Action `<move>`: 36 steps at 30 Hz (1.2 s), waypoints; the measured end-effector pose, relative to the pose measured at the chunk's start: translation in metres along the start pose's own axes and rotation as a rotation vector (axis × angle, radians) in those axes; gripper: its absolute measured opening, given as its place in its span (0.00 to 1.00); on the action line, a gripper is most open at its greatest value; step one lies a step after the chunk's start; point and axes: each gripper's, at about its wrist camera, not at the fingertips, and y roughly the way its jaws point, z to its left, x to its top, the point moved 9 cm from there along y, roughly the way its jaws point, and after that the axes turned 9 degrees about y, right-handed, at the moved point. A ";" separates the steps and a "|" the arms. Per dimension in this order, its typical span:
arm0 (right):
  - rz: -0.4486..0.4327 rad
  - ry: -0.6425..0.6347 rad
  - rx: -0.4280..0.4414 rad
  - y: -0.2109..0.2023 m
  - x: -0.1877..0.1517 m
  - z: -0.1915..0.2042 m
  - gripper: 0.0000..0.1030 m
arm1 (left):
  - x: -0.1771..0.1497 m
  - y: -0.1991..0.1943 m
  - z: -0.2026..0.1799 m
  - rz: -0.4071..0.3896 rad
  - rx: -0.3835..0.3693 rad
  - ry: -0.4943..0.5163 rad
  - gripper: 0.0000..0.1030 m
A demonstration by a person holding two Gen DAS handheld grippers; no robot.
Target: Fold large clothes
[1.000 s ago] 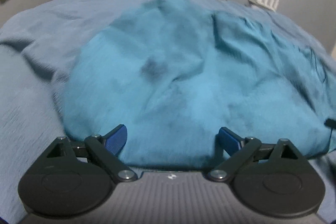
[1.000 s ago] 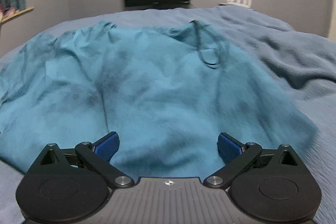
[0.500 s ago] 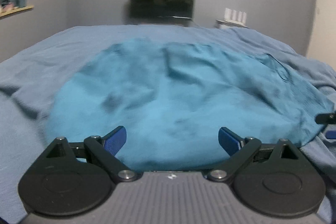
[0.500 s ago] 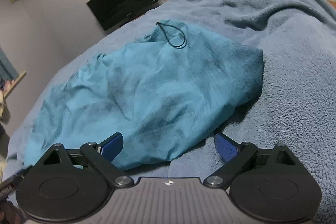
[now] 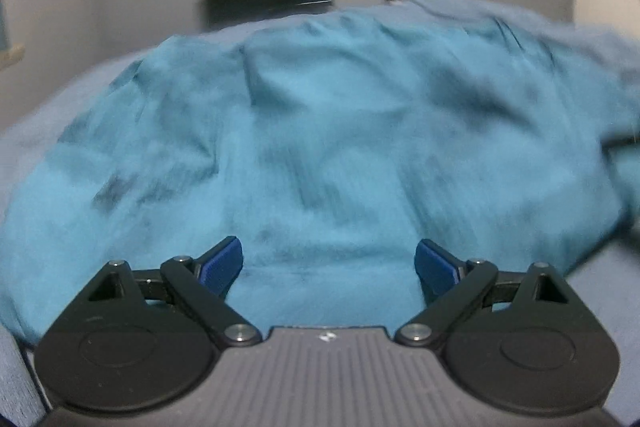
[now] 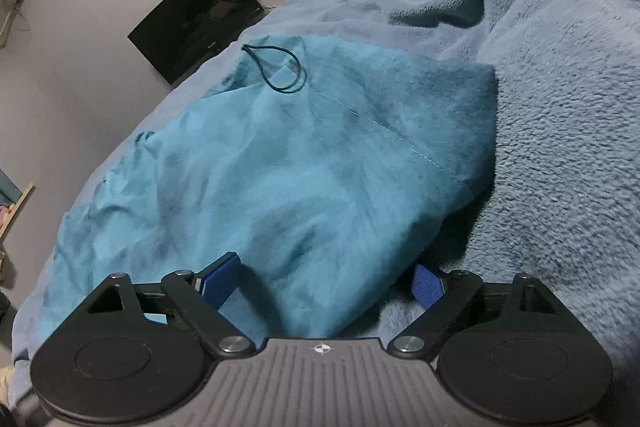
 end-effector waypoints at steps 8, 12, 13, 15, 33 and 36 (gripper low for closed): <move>-0.076 0.203 0.091 0.012 0.026 -0.013 0.80 | -0.002 -0.001 0.008 -0.037 -0.037 -0.044 0.91; -0.113 0.278 0.131 0.018 0.041 -0.018 0.66 | -0.001 0.000 0.009 -0.042 -0.044 -0.061 0.92; -0.122 0.260 0.130 0.016 0.043 -0.015 0.54 | -0.001 -0.001 0.010 -0.045 -0.044 -0.065 0.92; -0.143 0.191 0.136 0.006 0.043 -0.004 0.43 | -0.001 -0.003 0.010 -0.048 -0.048 -0.075 0.92; -0.055 0.222 0.249 0.020 0.060 0.012 0.17 | 0.107 0.025 0.041 -0.115 0.096 -0.118 0.92; -0.053 0.184 0.278 0.015 0.058 0.022 0.16 | 0.136 0.057 0.058 -0.085 0.169 -0.127 0.92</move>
